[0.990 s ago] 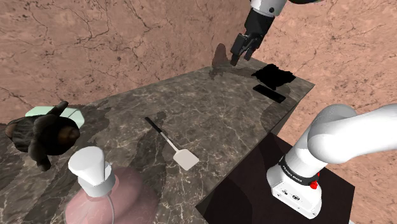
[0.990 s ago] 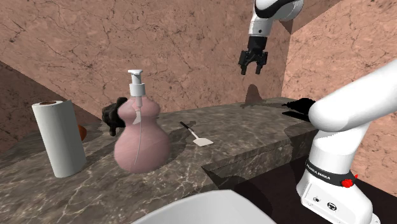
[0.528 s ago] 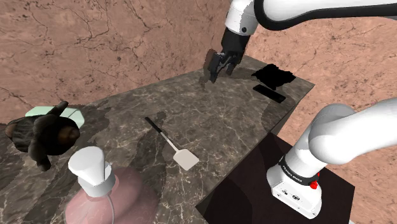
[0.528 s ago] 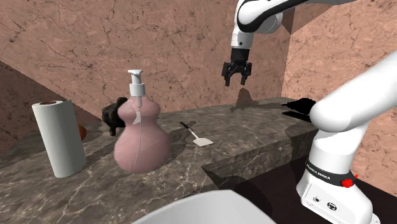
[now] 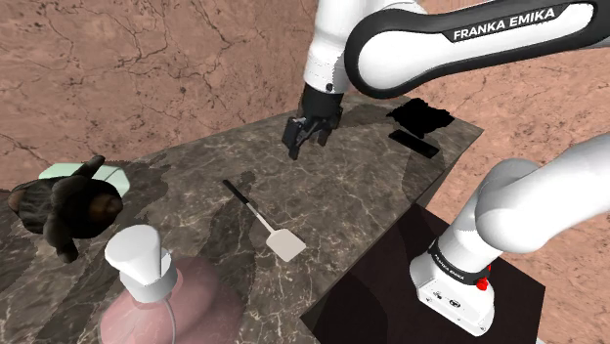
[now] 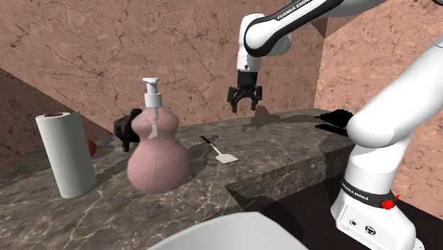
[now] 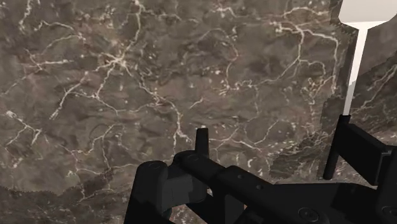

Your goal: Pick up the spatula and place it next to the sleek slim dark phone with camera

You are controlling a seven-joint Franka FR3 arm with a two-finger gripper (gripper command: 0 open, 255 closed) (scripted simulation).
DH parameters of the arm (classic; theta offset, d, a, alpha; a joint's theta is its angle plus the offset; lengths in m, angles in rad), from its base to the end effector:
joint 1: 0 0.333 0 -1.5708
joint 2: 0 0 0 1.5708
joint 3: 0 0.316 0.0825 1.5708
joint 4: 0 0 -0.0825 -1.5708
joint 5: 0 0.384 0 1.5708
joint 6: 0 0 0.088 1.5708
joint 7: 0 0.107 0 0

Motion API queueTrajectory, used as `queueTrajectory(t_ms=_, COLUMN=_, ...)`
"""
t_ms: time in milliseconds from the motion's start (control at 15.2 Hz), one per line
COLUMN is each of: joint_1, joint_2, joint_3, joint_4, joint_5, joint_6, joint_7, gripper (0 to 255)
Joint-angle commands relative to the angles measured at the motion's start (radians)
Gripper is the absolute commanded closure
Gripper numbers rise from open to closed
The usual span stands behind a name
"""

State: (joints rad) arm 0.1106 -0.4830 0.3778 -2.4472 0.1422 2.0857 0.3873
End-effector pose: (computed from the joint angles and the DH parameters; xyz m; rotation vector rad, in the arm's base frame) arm 0.3627 0.2089 0.4696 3.1353 0.0080 0.1678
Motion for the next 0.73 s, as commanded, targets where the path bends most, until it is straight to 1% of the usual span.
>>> queueTrajectory(t_ms=0, joint_1=0.003, joint_2=0.058, joint_3=0.042, joint_4=0.016, joint_5=-0.001, joint_6=0.037, joint_7=0.05, gripper=0)
queueTrajectory(t_ms=198, joint_1=0.002, joint_2=0.153, joint_3=0.105, joint_4=0.047, joint_5=-0.019, joint_6=0.092, joint_7=0.128, gripper=0)
queueTrajectory(t_ms=330, joint_1=0.0, joint_2=0.223, joint_3=0.145, joint_4=0.074, joint_5=-0.043, joint_6=0.127, joint_7=0.186, gripper=0)
queueTrajectory(t_ms=528, joint_1=-0.004, joint_2=0.336, joint_3=0.202, joint_4=0.123, joint_5=-0.099, joint_6=0.172, joint_7=0.281, gripper=0)
queueTrajectory(t_ms=660, joint_1=-0.002, joint_2=0.418, joint_3=0.233, joint_4=0.162, joint_5=-0.152, joint_6=0.196, joint_7=0.353, gripper=0)
